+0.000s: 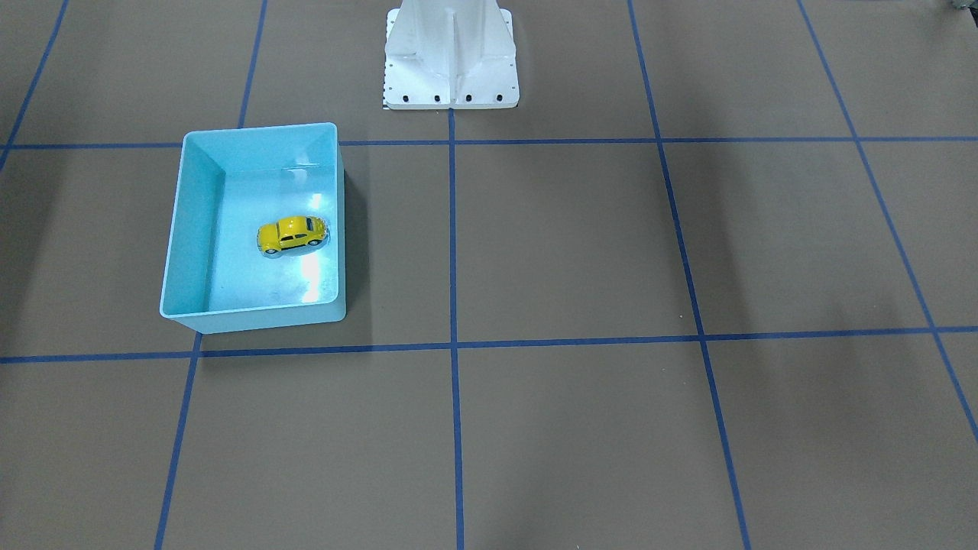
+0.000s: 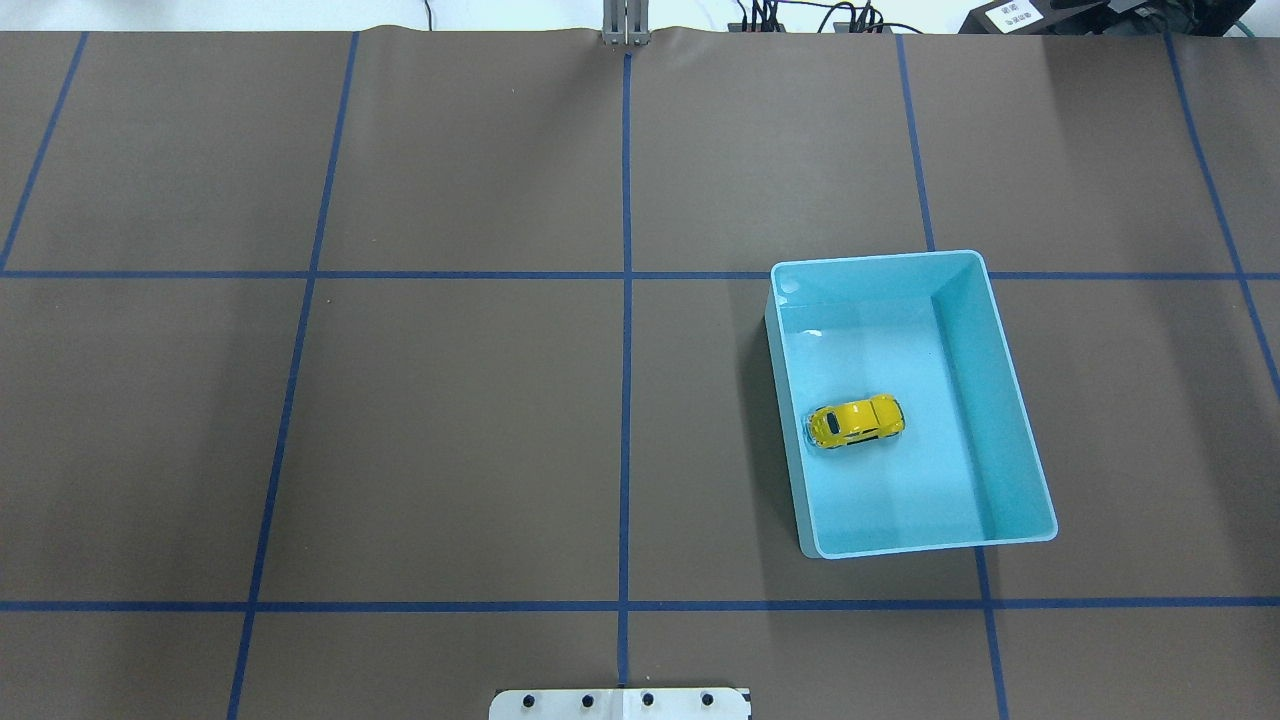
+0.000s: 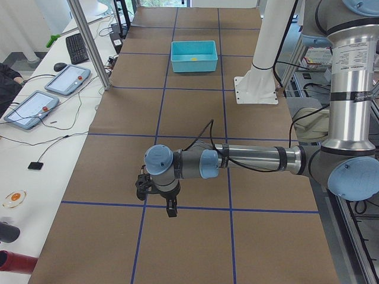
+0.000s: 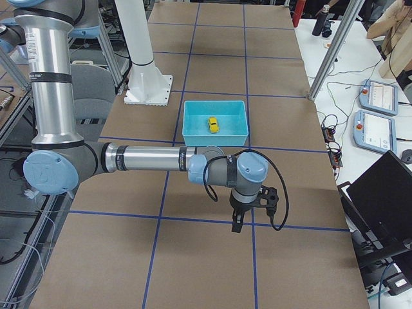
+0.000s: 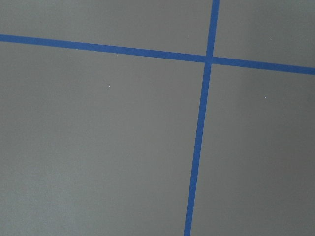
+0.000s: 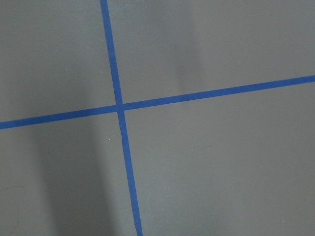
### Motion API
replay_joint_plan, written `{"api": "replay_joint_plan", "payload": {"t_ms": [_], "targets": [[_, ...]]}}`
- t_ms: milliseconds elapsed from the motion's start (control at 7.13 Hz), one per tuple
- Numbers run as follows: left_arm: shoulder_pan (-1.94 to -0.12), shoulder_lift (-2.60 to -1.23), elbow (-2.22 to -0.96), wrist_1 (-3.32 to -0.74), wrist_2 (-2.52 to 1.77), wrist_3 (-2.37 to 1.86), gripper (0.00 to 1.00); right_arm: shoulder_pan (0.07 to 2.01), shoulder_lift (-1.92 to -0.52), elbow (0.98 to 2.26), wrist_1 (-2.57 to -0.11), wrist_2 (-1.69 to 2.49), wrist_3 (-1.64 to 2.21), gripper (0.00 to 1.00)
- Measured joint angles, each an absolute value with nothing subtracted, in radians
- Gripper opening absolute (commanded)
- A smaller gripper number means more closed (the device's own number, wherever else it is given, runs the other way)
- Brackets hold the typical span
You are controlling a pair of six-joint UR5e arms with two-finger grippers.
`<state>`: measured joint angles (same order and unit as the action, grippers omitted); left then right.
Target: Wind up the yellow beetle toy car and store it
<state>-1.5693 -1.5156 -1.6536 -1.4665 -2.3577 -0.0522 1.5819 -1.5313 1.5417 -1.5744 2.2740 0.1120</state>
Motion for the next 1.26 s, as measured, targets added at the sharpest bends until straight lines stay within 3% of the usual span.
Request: {"api": "replay_joint_plan", "payload": {"t_ms": [1262], "targets": [[-1.568, -1.516, -1.652, -1.467, -2.357, -0.052, 1.00, 1.582, -1.536, 1.519, -1.503, 2.277, 0.158, 1.00]]}}
